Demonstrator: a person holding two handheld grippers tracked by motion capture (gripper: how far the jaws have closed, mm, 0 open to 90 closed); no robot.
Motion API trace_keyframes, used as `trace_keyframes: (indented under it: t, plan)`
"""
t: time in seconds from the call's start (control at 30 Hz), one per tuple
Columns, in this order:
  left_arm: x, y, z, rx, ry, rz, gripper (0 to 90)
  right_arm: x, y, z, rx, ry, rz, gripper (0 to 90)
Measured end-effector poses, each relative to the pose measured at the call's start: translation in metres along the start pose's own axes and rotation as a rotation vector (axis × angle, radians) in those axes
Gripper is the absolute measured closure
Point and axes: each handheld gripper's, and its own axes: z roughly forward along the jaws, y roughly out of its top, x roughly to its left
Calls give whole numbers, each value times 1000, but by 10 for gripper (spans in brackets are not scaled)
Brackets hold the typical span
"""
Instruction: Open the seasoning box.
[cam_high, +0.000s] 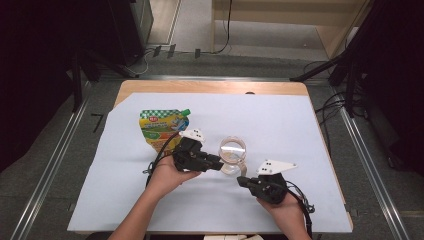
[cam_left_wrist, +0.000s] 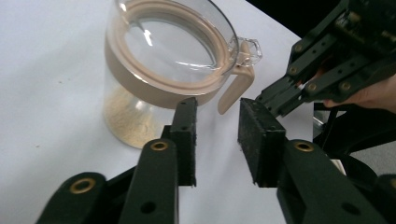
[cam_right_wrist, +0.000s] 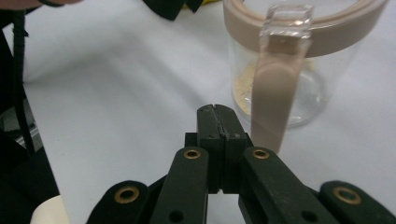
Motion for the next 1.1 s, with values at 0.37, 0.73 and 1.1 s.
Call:
trace_keyframes:
  t: [0.37, 0.73, 1.1]
  plan:
    - [2, 0, -3, -19, 9, -15, 542, -4, 1, 21, 18, -27, -2, 900]
    - [5, -1, -5, -44, 3, -22, 471, -7, 1, 20, 31, -56, -27, 900]
    - [7, -2, -5, -38, 19, -30, 446, -28, -1, 9, 19, -46, 36, 900]
